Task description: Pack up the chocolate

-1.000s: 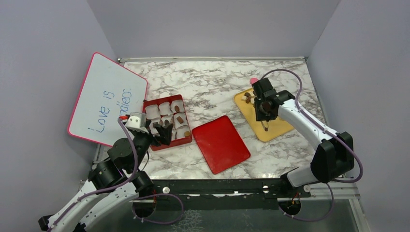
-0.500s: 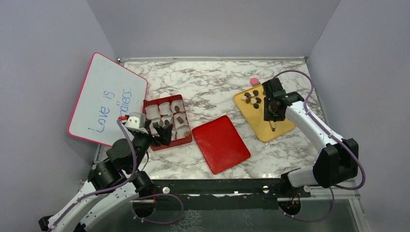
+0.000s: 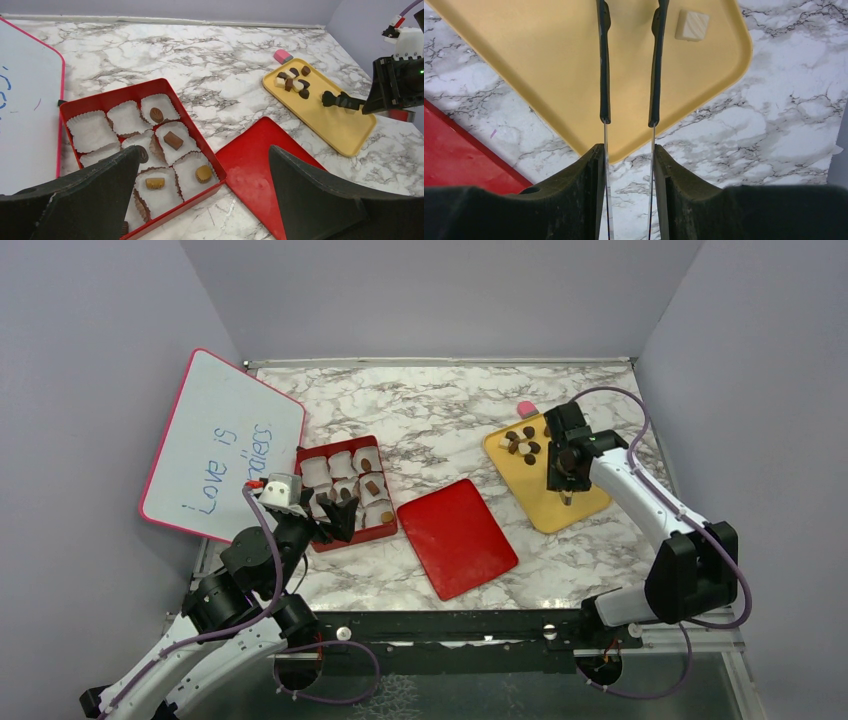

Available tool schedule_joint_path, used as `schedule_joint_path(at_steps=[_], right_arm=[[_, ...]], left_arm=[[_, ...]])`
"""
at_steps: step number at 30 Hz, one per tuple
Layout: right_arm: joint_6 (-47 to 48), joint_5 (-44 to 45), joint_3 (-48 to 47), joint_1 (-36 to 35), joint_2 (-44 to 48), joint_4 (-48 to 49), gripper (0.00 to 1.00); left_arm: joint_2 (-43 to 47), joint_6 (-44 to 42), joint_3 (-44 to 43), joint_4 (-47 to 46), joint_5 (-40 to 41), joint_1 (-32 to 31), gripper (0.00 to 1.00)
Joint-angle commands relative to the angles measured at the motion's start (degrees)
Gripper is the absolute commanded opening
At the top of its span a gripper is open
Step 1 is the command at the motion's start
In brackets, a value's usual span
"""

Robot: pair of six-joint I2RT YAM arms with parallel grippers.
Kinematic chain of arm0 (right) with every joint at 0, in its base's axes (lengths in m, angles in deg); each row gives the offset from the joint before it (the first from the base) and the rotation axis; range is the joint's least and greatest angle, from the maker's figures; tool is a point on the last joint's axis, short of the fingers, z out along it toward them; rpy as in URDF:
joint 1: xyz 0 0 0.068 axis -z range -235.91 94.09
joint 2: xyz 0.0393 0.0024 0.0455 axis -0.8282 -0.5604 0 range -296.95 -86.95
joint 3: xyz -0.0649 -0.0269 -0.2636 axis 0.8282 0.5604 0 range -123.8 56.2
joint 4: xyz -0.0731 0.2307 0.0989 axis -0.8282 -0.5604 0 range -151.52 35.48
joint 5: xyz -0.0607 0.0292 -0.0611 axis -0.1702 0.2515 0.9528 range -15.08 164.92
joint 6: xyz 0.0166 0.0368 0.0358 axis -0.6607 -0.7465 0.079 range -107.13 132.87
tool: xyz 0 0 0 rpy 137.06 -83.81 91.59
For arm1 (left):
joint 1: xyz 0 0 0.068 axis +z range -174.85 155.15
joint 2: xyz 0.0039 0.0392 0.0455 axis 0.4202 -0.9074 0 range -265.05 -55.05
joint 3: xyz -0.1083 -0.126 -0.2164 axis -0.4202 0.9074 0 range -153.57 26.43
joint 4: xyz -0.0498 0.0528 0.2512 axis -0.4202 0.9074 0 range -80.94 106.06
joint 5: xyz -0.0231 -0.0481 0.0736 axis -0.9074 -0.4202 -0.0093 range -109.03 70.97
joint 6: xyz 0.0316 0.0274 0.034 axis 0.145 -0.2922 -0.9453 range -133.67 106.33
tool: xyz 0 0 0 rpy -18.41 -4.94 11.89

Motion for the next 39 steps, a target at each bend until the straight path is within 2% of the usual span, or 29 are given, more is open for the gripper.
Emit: schedule_joint_path(at_steps=[1,17,29,39], right_arm=[[0.3,0.9,0.5,0.8,-0.8,2.7,0.43],[2.6,-2.2,0.4,2.6,-3.4,7.5,0.41],[1.8,0.7,-1.4,2.6,-2.8,4.8,0.32],[1.8,-0.8,-1.3,2.6,0.2,3.2,0.3]], left_arm=[[-0.1,0.0,0.3,-0.4,-1.1,0.2,0.99],[0.1,-0.3,0.3,-0.3,-0.5,0.2,0.99],[0.5,-0.1,0.4,-0.4,-0.5,0.3,0.99],[0.4,-0.1,0.4,-0.4,-0.4,0.2,0.99]])
